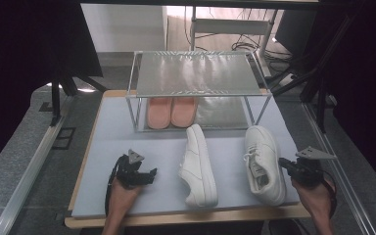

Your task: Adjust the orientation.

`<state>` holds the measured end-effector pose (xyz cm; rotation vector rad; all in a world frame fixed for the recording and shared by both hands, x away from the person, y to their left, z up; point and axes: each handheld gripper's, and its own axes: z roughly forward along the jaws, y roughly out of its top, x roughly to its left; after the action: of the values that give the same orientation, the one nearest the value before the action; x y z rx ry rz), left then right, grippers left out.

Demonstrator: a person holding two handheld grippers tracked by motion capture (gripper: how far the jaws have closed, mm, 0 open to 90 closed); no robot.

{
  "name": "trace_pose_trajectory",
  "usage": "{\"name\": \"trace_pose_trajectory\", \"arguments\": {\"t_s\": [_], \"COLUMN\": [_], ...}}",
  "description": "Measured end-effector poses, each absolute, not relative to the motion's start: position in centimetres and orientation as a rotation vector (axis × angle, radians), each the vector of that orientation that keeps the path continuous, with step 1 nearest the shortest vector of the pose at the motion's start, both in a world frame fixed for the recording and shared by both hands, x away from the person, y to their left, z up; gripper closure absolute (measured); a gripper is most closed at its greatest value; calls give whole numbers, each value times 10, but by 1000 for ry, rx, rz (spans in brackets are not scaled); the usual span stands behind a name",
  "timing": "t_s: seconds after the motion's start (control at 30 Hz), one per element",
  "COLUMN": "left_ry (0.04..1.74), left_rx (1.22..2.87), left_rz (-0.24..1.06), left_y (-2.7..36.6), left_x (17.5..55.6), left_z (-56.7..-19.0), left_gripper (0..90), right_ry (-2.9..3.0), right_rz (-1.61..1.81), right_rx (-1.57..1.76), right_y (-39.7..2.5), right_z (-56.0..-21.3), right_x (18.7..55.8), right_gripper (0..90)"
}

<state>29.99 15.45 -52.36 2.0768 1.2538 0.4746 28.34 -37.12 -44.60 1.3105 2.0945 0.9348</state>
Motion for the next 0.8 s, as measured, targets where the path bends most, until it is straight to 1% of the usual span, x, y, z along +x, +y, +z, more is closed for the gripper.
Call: {"name": "trace_pose_trajectory", "arguments": {"t_s": [0.57,0.63,0.8], "left_ry": [1254,1255,1255], "left_rx": [2076,2076,2076], "left_rz": [474,474,476], "left_y": [154,155,154], "left_x": [300,300,300], "left_z": [-524,-524,-524], "left_gripper": [166,166,167], "right_ry": [2049,2040,2033], "right_rz": [855,912,904], "right_rx": [1469,1496,1481], "right_y": [-403,-409,-409], "right_z": [-481,-482,-479], "right_x": [290,290,290], "right_gripper": [900,900,900]}}
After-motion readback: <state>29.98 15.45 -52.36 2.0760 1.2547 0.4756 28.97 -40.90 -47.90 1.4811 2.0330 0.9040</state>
